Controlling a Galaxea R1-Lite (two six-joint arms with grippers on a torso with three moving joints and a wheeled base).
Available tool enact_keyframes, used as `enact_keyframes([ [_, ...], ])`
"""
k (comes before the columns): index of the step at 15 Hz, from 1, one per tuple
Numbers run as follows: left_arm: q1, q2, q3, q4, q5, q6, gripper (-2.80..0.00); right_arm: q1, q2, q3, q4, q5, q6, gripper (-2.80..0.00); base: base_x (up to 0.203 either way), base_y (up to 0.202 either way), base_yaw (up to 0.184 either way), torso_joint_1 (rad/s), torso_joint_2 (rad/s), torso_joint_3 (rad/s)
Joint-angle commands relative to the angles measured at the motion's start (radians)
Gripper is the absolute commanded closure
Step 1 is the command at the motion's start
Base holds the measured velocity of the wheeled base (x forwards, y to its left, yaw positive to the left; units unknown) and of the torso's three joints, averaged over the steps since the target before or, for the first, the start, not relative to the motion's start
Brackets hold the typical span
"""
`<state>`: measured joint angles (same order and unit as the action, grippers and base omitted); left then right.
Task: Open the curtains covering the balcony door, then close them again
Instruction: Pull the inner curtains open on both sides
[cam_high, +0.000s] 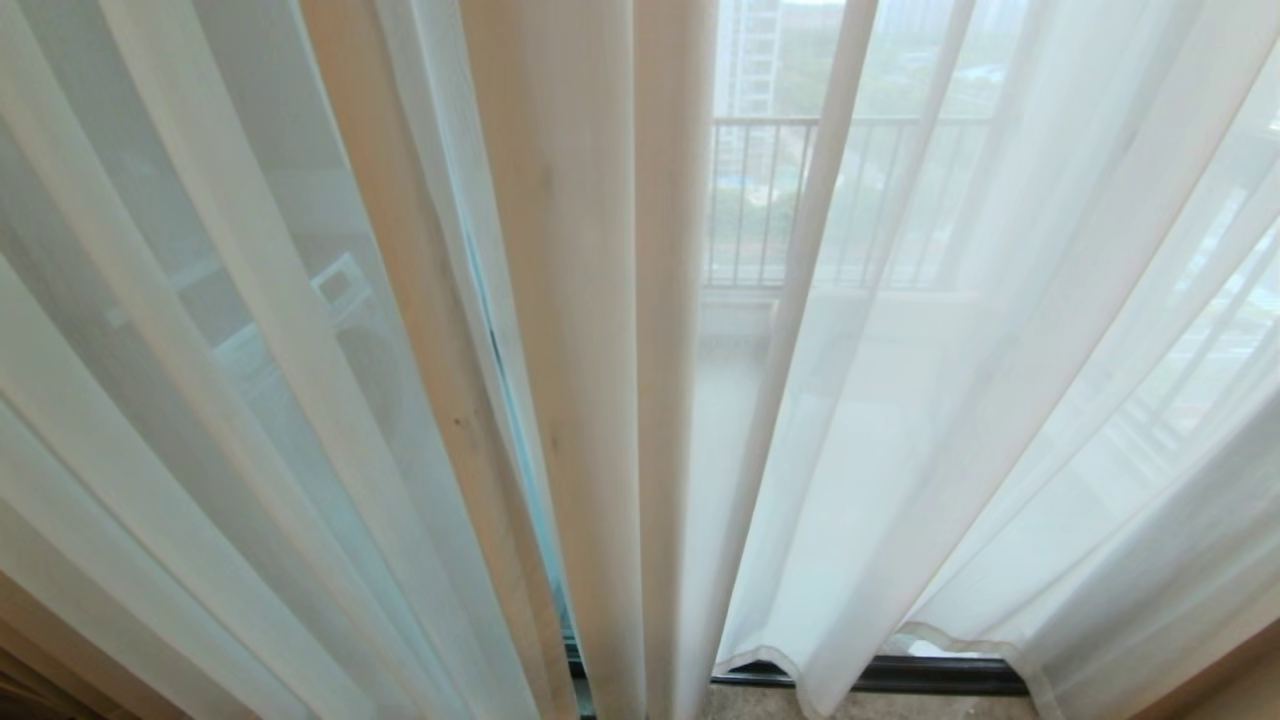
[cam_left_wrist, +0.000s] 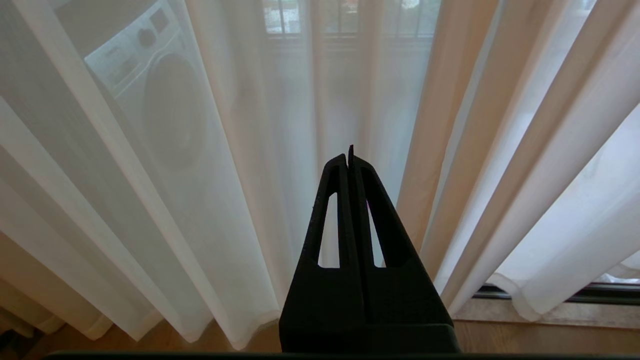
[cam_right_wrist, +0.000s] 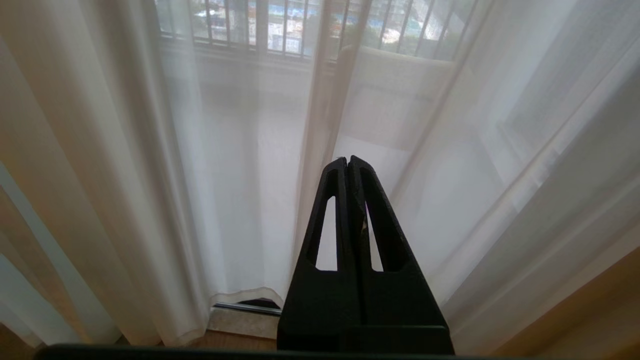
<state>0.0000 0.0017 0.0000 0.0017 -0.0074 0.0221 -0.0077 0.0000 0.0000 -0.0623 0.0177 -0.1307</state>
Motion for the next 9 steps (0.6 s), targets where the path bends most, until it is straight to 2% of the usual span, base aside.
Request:
enact_keyframes([
  [1, 0.0, 0.0, 0.0, 0.0, 0.0, 0.001, 0.0, 0.0, 0.0, 0.0, -0.001, 0.001, -0.001, 0.0, 0.0, 0.0, 0.0, 0.0, 0.0, 0.0],
  [9, 0.0, 0.0, 0.0, 0.0, 0.0, -0.004, 0.0, 0.0, 0.0, 0.0, -0.001, 0.001, -0.001, 0.0, 0.0, 0.0, 0.0, 0.0, 0.0, 0.0],
])
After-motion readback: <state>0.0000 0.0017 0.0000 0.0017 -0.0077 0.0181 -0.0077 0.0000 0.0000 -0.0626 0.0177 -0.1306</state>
